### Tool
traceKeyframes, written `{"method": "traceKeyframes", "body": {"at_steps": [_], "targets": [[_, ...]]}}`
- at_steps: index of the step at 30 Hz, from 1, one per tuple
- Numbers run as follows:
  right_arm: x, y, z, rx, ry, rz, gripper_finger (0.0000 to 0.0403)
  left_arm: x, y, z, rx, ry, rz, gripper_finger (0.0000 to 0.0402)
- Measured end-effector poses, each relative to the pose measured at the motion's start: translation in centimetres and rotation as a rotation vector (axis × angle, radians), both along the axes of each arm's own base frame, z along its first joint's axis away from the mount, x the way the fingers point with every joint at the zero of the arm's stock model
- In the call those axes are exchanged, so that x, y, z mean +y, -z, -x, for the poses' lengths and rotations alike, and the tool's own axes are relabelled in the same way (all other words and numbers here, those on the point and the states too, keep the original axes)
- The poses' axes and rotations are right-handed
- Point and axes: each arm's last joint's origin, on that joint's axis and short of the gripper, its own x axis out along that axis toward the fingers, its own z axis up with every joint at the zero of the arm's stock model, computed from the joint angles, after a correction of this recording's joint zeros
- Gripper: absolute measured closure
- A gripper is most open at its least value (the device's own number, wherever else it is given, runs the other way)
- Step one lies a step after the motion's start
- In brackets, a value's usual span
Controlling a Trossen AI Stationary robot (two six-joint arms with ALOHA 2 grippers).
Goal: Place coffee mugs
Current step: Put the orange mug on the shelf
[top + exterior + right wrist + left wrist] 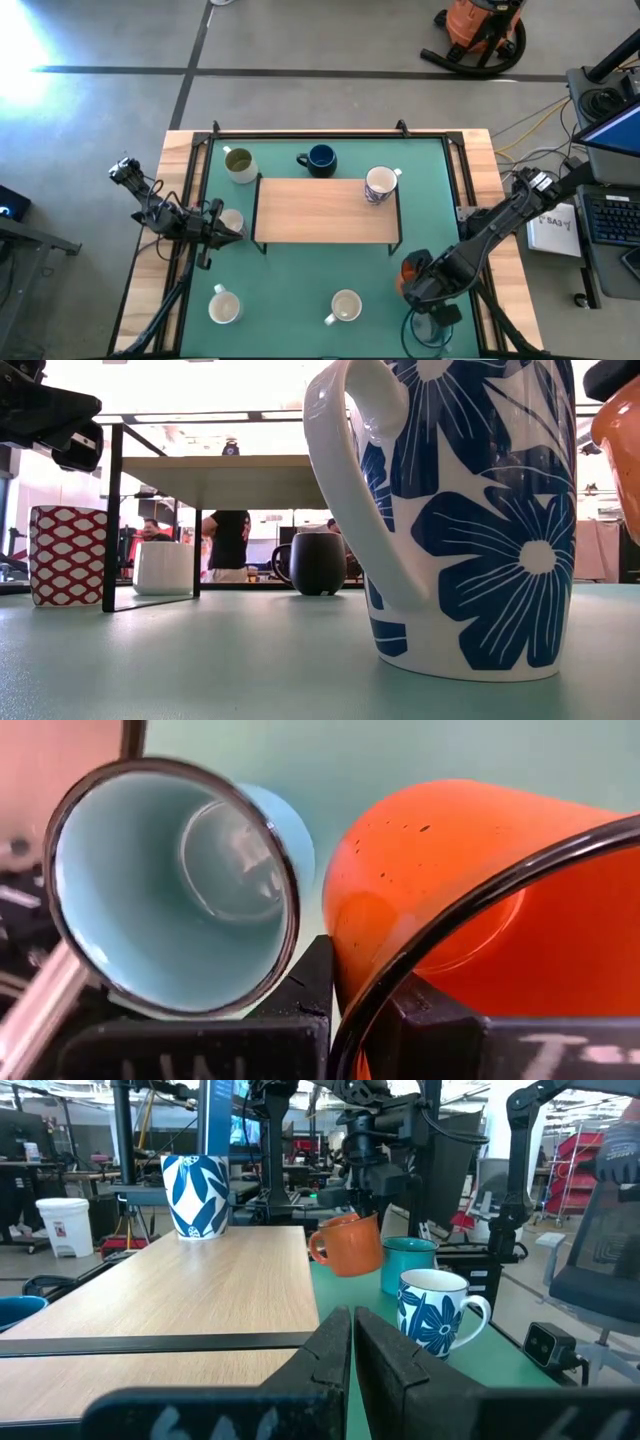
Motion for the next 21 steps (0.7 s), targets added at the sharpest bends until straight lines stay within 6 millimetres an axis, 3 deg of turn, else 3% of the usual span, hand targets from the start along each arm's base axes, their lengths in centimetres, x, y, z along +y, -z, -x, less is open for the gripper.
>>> {"method": "traceKeyframes", "body": {"at_steps": [10, 21], "targets": [[-0.1, -0.4, 0.1, -0.057, -0.248, -0.007, 0.0389, 0.0, 0.0, 0.0, 0.000, 0.000, 0.000, 0.0402], [0.4, -3.4, -0.5, -0.173, -0.392, -0.048, 0.0390, 0.0, 0.0, 0.0, 0.000, 0.000, 0.000, 0.0402]]}}
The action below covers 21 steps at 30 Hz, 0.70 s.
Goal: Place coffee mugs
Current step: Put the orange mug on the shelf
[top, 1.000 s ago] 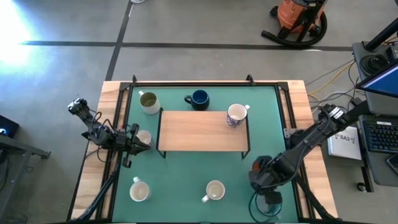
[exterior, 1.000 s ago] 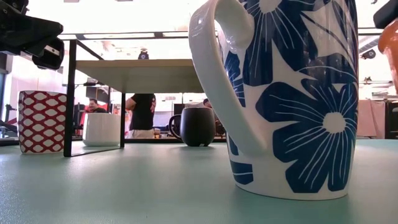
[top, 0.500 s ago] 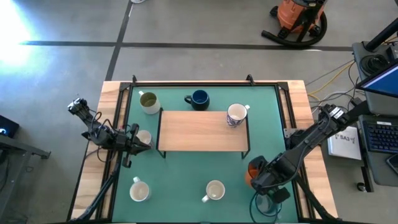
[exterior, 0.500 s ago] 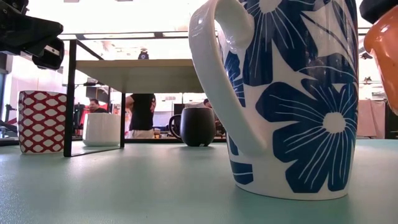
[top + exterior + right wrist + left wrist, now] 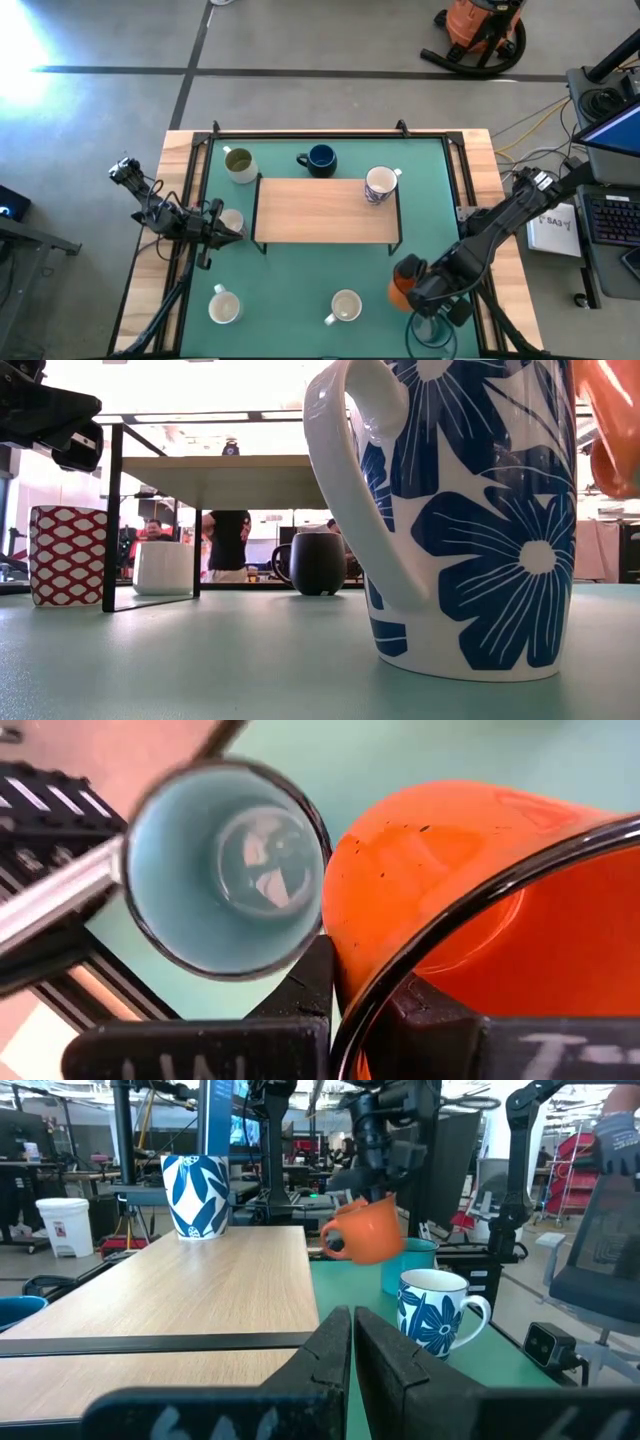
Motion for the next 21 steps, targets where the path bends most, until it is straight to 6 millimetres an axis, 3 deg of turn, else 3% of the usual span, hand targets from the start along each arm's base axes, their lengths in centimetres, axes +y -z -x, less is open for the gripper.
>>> {"method": "traceKeyframes", "body": {"at_steps": [10, 16, 21], "targets": [[0.3, -3.3, -0.3, -0.088, -0.046, -0.053, 0.0390, 0.0, 0.0, 0.0, 0.000, 0.000, 0.000, 0.0402], [0.2, -4.9, -0.6, -0.202, -0.212, -0.051, 0.0390, 0.0, 0.0, 0.0, 0.000, 0.000, 0.000, 0.0402], [-0.5, -5.3, -0.9, -0.312, -0.346, 0.083, 0.0390, 0.0, 0.0, 0.0, 0.000, 0.000, 0.000, 0.0402]]}}
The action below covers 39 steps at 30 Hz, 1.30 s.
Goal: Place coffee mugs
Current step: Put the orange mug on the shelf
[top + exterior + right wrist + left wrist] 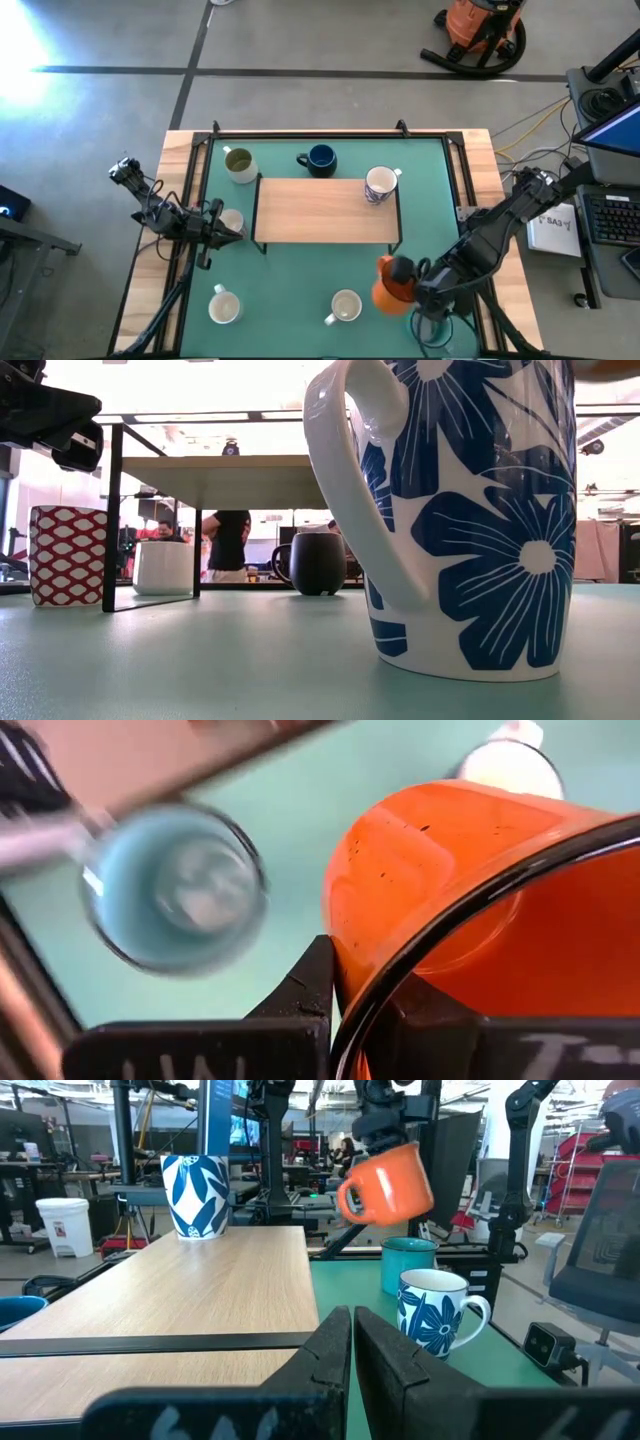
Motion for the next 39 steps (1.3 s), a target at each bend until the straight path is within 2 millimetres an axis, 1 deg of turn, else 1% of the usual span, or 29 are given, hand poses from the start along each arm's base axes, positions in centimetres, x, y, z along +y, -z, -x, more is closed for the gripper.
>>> {"method": "traceKeyframes", "body": {"at_steps": [4, 8, 11, 19, 23, 26, 30, 36, 39], "targets": [[-1.0, -0.1, -0.6, -0.074, -0.108, 0.105, 0.0390, 0.0, 0.0, 0.0, 0.000, 0.000, 0.000, 0.0402], [-2.4, 0.0, -1.2, -0.084, -0.173, 0.175, 0.0390, 0.0, 0.0, 0.0, 0.000, 0.000, 0.000, 0.0402], [-3.5, -0.1, -2.0, -0.102, -0.188, 0.200, 0.0390, 0.0, 0.0, 0.0, 0.000, 0.000, 0.000, 0.0402], [-7.3, -0.3, -3.5, -0.108, -0.210, 0.307, 0.0390, 0.0, 0.0, 0.0, 0.000, 0.000, 0.000, 0.0402], [-8.8, -0.3, -4.0, -0.104, -0.194, 0.337, 0.0390, 0.0, 0.0, 0.0, 0.000, 0.000, 0.000, 0.0402], [-9.6, -0.3, -4.2, -0.093, -0.196, 0.351, 0.0390, 0.0, 0.0, 0.0, 0.000, 0.000, 0.000, 0.0402], [-10.5, -0.1, -3.7, -0.018, -0.220, 0.375, 0.0389, 0.0, 0.0, 0.0, 0.000, 0.000, 0.000, 0.0402], [-10.7, 0.4, -3.7, 0.031, -0.212, 0.449, 0.0360, 0.0, 0.0, 0.0, 0.000, 0.000, 0.000, 0.0402], [-10.9, 0.4, -3.7, 0.036, -0.209, 0.454, 0.0354, 0.0, 0.0, 0.0, 0.000, 0.000, 0.000, 0.0402]]}}
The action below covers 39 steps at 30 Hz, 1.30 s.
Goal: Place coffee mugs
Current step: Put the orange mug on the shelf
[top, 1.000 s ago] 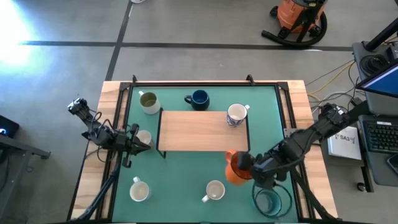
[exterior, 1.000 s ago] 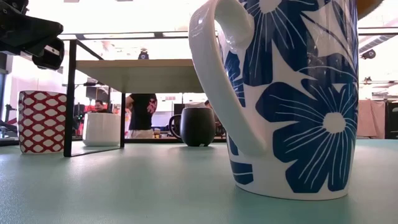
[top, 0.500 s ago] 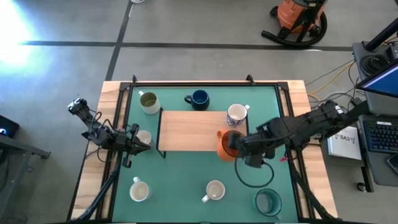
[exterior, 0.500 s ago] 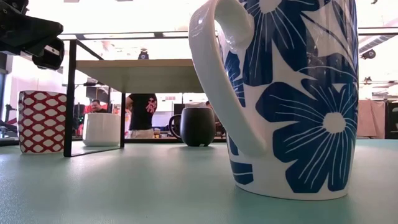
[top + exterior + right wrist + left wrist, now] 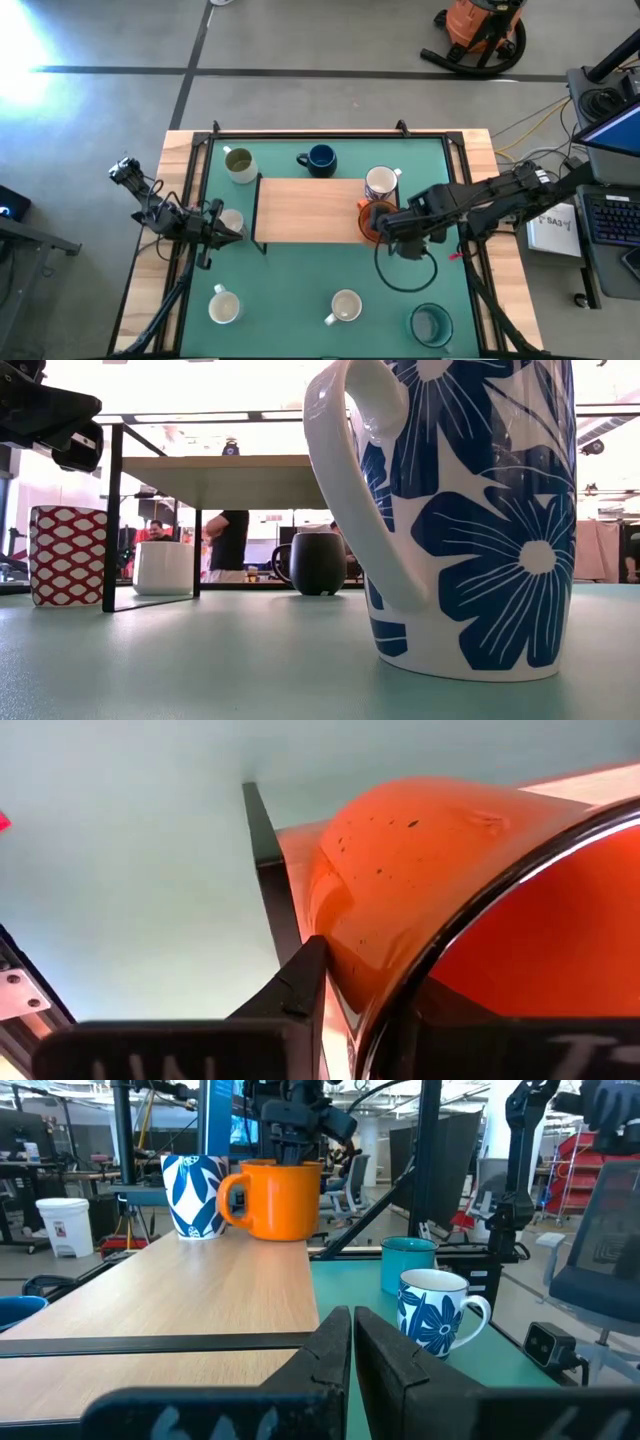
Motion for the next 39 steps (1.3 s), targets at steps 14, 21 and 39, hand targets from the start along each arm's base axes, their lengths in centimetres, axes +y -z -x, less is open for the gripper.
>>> {"method": "traceKeyframes", "body": {"at_steps": [14, 21, 39], "targets": [[-0.2, 0.0, 0.2, -0.003, 0.081, 0.042, 0.0349, 0.0, 0.0, 0.0, 0.000, 0.000, 0.000, 0.0402], [0.3, -1.1, 0.4, -0.051, 0.148, -0.004, 0.0349, 0.0, 0.0, 0.0, 0.000, -0.001, 0.000, 0.0402], [1.4, -1.2, 0.6, -0.025, 0.322, -0.102, 0.0348, 0.0, 0.0, 0.0, -0.001, 0.000, 0.000, 0.0402]]}}
